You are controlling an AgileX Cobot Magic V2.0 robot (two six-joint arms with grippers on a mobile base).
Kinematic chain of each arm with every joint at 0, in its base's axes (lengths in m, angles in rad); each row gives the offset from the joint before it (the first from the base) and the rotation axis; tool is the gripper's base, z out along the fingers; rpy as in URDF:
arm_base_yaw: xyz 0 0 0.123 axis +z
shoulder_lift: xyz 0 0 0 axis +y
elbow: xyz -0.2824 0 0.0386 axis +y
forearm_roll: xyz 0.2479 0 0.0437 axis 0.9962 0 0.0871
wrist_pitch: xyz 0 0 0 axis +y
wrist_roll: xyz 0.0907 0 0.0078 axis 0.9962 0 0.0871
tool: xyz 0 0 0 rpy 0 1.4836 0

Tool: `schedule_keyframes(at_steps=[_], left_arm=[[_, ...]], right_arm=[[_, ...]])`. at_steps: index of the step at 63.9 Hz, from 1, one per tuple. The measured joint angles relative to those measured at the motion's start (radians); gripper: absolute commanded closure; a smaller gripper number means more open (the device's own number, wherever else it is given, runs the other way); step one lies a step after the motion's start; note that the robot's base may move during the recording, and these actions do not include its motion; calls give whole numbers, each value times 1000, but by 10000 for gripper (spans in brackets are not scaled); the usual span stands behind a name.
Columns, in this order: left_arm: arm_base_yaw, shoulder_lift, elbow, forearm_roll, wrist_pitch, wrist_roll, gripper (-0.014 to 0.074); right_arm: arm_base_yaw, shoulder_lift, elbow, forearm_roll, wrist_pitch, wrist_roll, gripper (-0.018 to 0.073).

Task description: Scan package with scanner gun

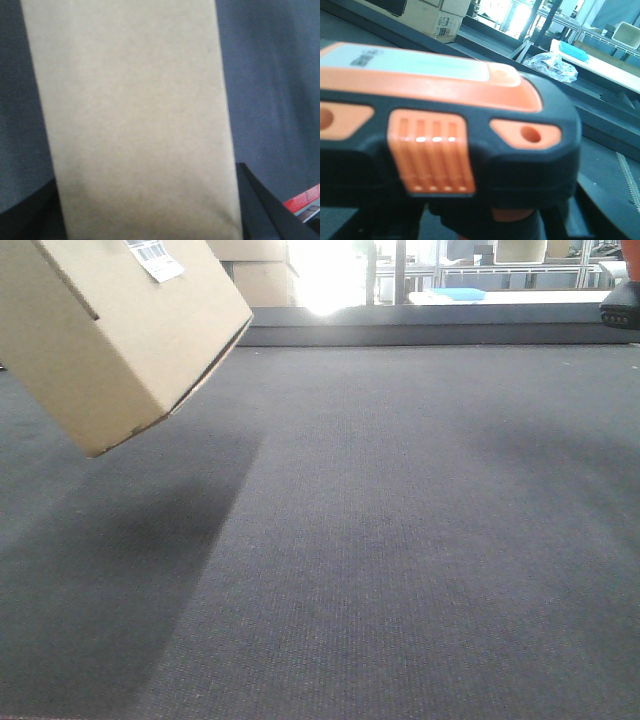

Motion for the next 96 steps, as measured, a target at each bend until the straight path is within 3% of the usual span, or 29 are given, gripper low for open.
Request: schedule_keyframes(at_steps=[17, 27, 41, 51, 59, 69, 81, 96], left_arm=[[0, 0, 0, 0, 0, 0, 708], [0, 0, 0, 25, 0, 0, 708], [0, 0, 0, 142, 0, 0, 708], [0, 0, 0, 215, -4, -15, 708], [0, 4, 0, 282, -27, -42, 708], [0, 34, 0, 308, -38, -46, 708], [0, 57, 0, 336, -68, -46, 708], [-2, 91, -2, 458, -92, -55, 708]], right_arm=[[0, 0, 0, 29, 0, -2, 715], [0, 0, 0, 179, 0, -2, 715], [0, -2, 0, 381, 0, -2, 719], [0, -5, 4, 447, -3, -2, 719], [0, -16, 56, 457, -49, -2, 719], [0, -58, 169, 459, -172, 8, 720], [0, -74, 300, 445, -311, 144, 721], [1, -38, 345, 337, -403, 247, 721]])
